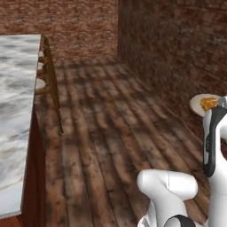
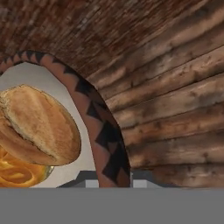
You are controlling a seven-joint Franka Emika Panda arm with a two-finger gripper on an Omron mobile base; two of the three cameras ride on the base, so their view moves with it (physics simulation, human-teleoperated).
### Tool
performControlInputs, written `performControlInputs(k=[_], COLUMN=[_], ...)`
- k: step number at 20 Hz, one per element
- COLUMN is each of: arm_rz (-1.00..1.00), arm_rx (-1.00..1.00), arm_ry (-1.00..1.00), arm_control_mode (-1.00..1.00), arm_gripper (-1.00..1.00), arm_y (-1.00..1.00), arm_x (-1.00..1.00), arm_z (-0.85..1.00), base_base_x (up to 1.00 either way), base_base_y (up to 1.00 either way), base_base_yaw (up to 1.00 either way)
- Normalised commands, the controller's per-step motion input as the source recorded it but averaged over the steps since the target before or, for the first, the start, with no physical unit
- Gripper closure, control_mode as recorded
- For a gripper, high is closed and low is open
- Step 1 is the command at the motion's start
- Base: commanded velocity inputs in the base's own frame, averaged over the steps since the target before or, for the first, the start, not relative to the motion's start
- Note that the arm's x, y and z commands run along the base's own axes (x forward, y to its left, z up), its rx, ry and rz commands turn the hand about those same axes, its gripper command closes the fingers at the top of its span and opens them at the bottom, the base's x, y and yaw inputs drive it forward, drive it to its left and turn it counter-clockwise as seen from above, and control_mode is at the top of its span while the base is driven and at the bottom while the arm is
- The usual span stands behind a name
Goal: Pick up the heated bread from the toaster oven and place it in the bowl. Then move the bread bowl to the dining counter.
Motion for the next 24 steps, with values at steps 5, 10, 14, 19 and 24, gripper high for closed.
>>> performControlInputs(k=[5,10,14,19,24], arm_rz=[0.0,0.0,0.0,0.0,0.0], arm_rx=[0.0,0.0,0.0,0.0,0.0], arm_ry=[0.0,0.0,0.0,0.0,0.0], arm_control_mode=[1.0,1.0,1.0,1.0,1.0], arm_gripper=[1.0,1.0,1.0,1.0,1.0], arm_y=[0.0,0.0,0.0,0.0,0.0], arm_x=[0.0,0.0,0.0,0.0,0.0], arm_z=[0.0,0.0,0.0,0.0,0.0], base_base_x=[1.0,1.0,1.0,1.0,1.0], base_base_y=[-0.19,-0.35,-0.85,-0.91,-0.65], base_base_yaw=[0.67,0.62,0.41,0.41,0.57])
